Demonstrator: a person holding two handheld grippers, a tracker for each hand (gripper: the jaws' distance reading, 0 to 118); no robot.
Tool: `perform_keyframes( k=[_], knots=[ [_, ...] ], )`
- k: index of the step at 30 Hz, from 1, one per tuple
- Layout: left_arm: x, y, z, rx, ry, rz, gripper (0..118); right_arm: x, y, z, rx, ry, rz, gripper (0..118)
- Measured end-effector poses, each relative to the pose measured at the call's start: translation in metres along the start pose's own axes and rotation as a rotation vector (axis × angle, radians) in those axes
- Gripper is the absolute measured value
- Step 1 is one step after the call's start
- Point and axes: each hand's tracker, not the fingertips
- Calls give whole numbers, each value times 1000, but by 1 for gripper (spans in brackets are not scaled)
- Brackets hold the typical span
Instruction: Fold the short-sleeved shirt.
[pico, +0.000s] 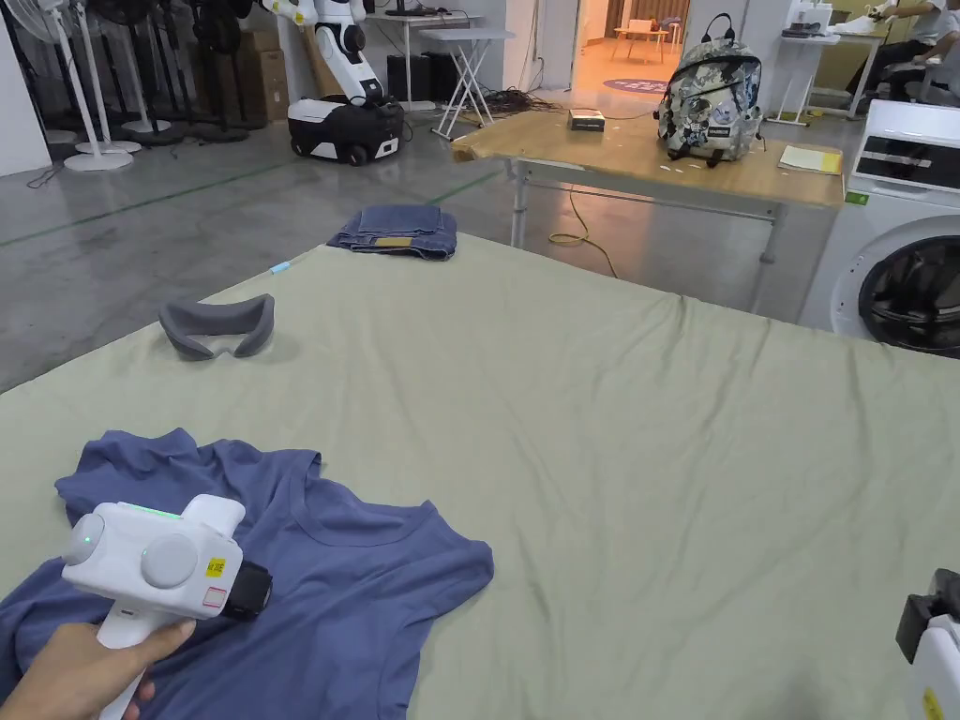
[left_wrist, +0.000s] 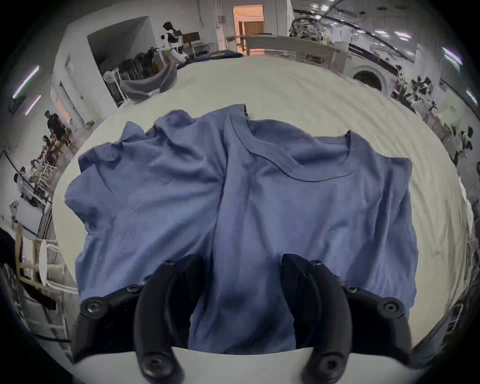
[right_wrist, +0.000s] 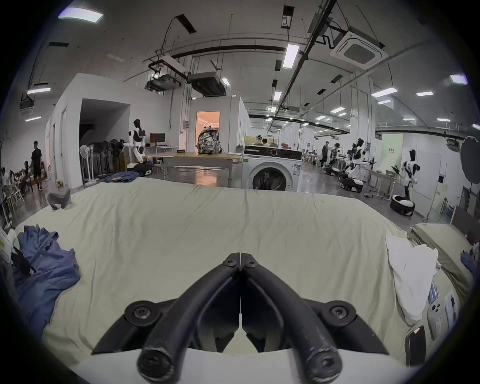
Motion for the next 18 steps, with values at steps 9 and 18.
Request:
perform_keyframes(
  k=[9,18],
  knots=[
    [16,-19,0,61,86,-134,0,-4,-7,3,-19,-3,7,0],
    [-9,-20,22,235,-32,86,0,-2,-9,2,-24,-7,9,0]
  ],
)
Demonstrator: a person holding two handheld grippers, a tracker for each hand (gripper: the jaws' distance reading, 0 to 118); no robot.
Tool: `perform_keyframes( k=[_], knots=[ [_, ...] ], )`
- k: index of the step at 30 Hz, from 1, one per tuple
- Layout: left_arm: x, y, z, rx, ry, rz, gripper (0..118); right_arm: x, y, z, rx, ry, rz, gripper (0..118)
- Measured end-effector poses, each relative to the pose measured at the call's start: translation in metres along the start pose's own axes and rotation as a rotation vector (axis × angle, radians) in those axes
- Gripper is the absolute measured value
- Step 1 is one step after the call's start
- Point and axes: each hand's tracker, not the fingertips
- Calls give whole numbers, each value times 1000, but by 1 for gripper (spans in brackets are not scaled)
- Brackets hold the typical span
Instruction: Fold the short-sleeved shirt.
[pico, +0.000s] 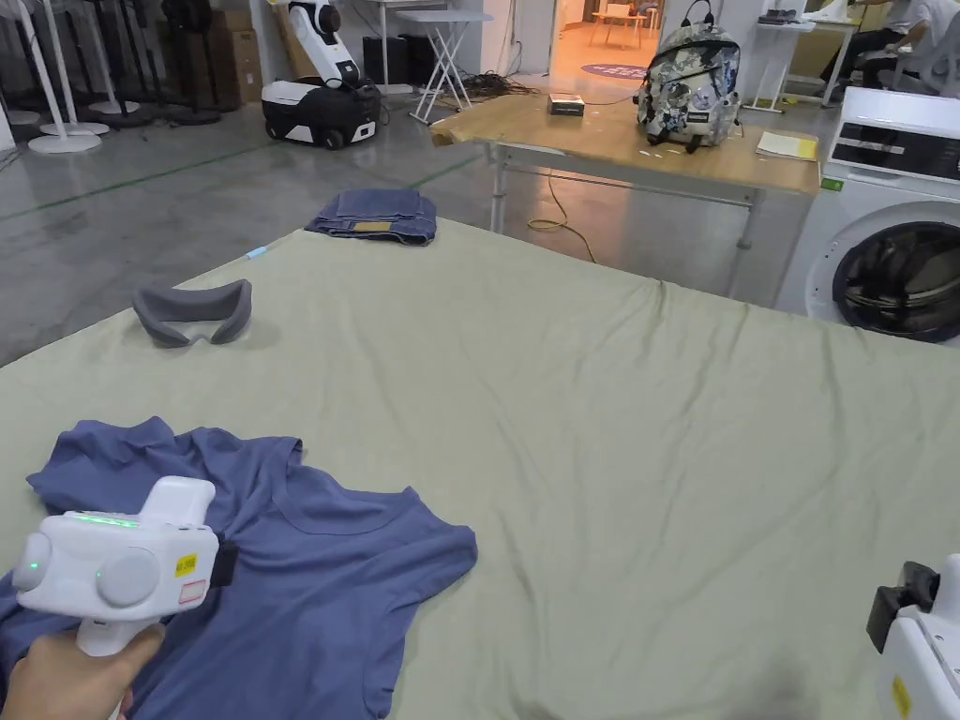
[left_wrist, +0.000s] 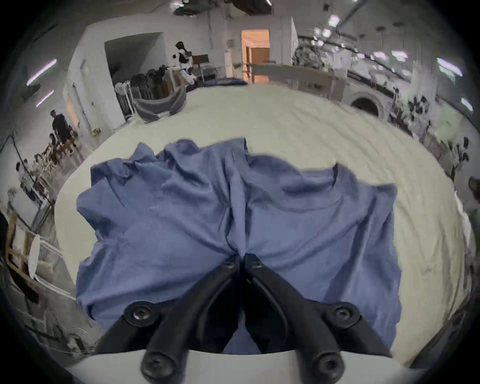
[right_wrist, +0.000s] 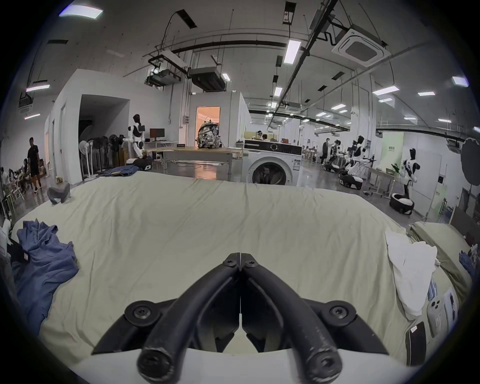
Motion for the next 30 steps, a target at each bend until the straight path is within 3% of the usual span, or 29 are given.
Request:
perform_keyframes(
  k=[4,8,22,30],
  knots=[
    [-1,22,26,133,-63,93,0,2,4,6,27,-14,-4,0],
    [15,45,50,201,-140,52,0,8,9,9,52,-28,-11,0],
    [229,151,145,451,-511,-210,0,52,22,38,116,-87,-62,0],
    [384,148,155,407,-742,-359,0,94,23,62,130,-167,-90,0]
  ],
)
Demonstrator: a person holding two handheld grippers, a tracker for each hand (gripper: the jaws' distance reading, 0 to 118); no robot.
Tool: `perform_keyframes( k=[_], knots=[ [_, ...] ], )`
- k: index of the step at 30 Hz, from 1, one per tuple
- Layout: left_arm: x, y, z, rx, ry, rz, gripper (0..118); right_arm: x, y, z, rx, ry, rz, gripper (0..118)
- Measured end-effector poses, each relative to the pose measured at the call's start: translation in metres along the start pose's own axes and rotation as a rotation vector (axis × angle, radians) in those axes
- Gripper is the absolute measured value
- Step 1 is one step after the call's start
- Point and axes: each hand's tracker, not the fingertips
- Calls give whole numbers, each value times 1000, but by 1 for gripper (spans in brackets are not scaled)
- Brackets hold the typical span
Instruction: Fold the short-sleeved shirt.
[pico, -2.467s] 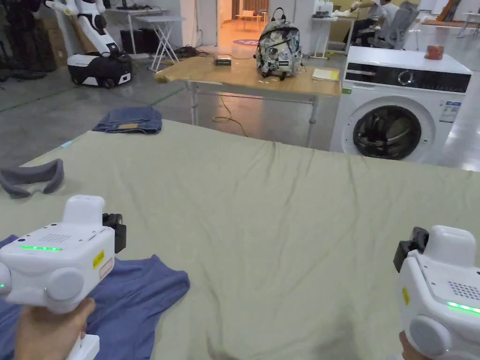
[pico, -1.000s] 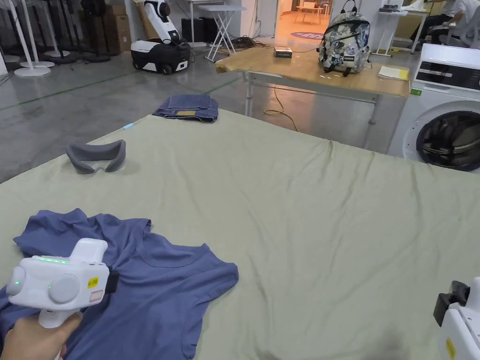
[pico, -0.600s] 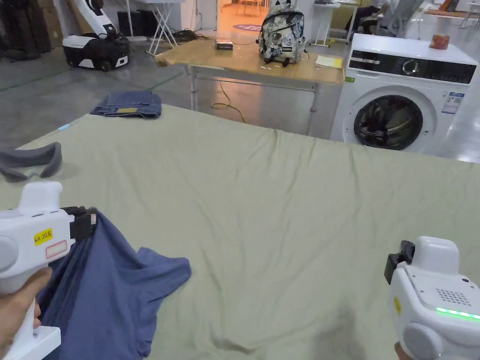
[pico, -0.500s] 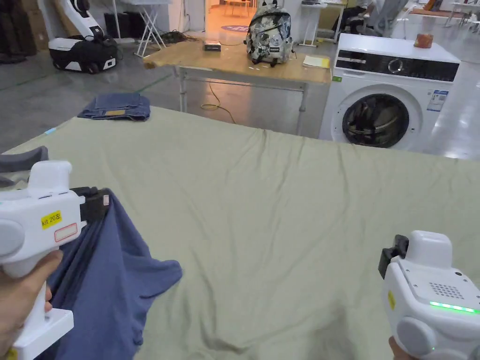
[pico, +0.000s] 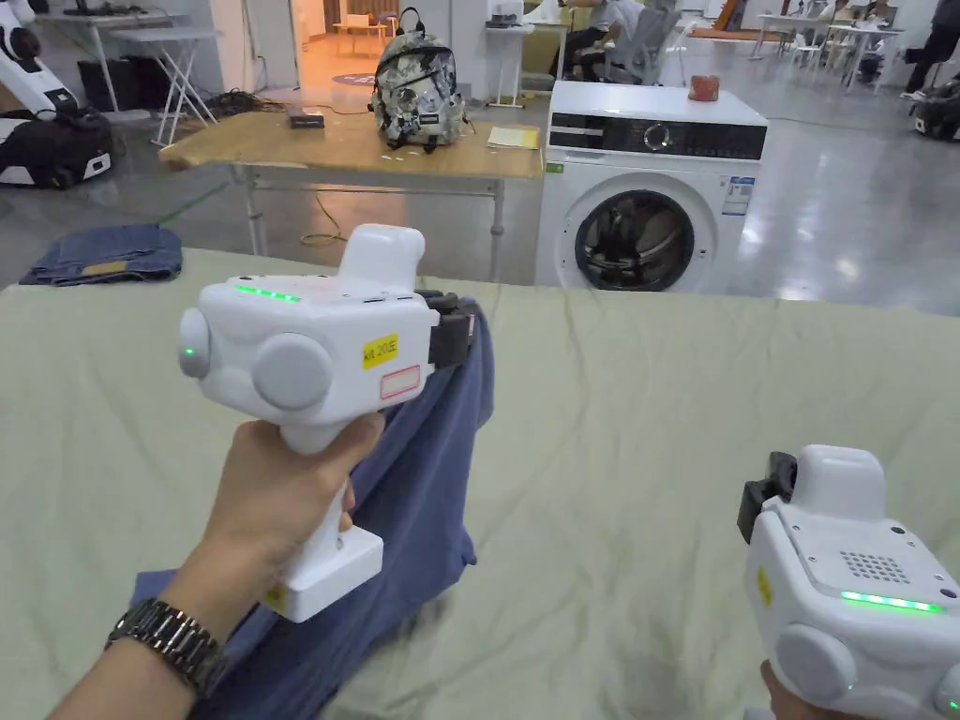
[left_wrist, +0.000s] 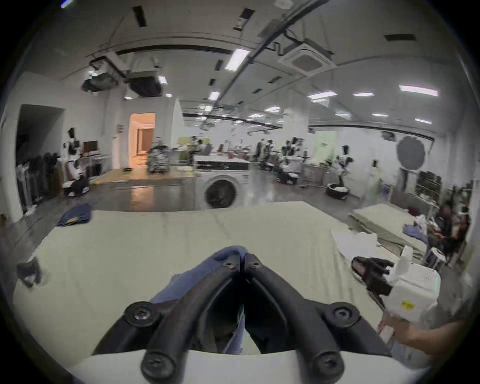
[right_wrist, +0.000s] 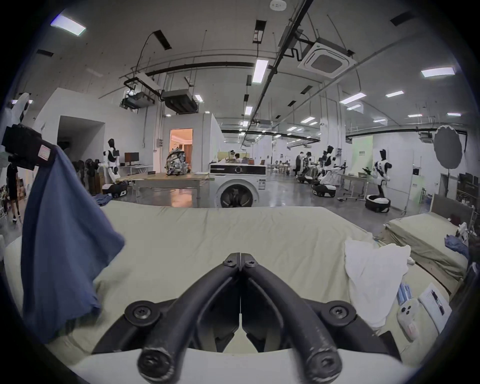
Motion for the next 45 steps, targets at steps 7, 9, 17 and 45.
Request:
perform_keyframes(
  k=[7,9,17,45],
  knots=[
    [97,-13,-73,-85,-219,-17,0,44,-1,12,-13,-85,-19,0],
    [120,-26,-90,-114,-245,-29,0,55,-2,14,-22,-107,-21,0],
    [147,-84,-122,-278,-340,23,4,84,-15,14,-65,-154,-24,0],
    [-37,-144,17,-85,319,148,0,7,-18,-4,-61,36,12,0]
  ],
)
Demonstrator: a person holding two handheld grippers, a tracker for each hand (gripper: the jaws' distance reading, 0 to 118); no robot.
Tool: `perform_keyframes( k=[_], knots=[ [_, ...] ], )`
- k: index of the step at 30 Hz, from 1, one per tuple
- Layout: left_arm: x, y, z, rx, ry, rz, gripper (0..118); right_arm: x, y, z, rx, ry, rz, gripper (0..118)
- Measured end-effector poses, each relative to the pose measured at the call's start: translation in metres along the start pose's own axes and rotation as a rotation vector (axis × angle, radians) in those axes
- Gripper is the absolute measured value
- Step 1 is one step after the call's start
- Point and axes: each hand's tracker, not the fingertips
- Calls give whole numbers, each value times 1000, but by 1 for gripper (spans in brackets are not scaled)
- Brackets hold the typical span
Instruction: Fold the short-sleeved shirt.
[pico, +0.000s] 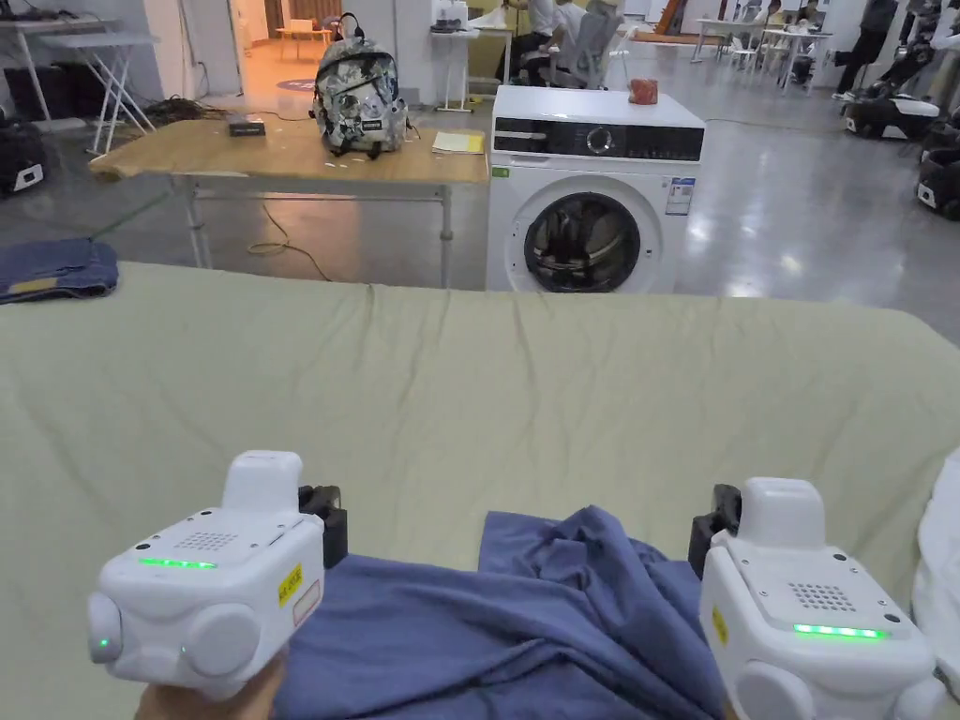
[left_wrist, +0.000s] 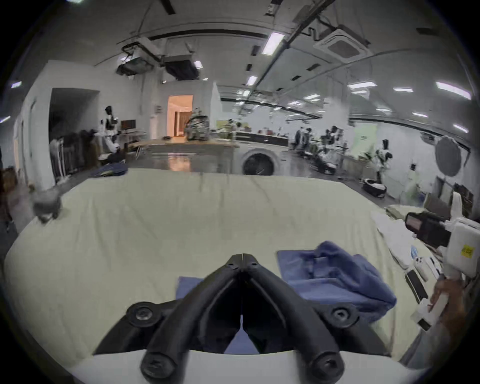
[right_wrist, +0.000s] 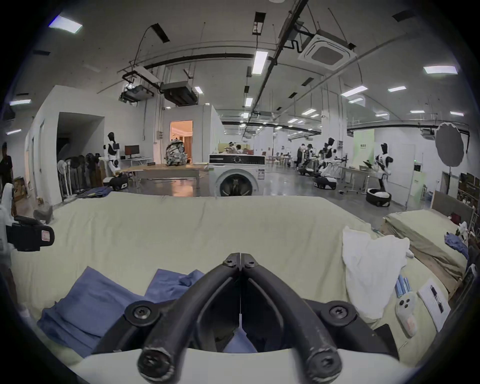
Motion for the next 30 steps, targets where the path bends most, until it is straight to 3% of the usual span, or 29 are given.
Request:
perform_keyframes(
  k=[7,13,14,15,16,20,23,27,28,30],
  knots=[
    [-67,14,-46,-164,39,128,0,-21,0,-2,-18,34,14,0],
    [-102,28,-122,-414,-28,182,0,-22,-7,-9,-51,36,31,0],
    [-104,29,-132,-431,-34,183,4,-20,-8,-10,-58,34,33,0],
    [-105,31,-144,-478,-33,189,19,-17,-11,-13,-64,30,35,0],
    [-106,33,-155,-508,-31,193,42,-14,-13,-14,-71,26,37,0],
    [-89,32,-165,-575,-6,206,55,-8,-15,-12,-91,5,50,0],
    [-86,23,-182,-633,29,219,55,-1,-16,-10,-104,-15,50,0],
    [-62,4,-187,-737,122,103,55,13,-20,-15,-126,-38,35,0],
    [-58,0,-186,-731,136,77,50,17,-22,-16,-131,-43,32,0],
    [-49,-4,-178,-657,145,9,20,21,-22,-15,-137,-47,31,0]
  ],
)
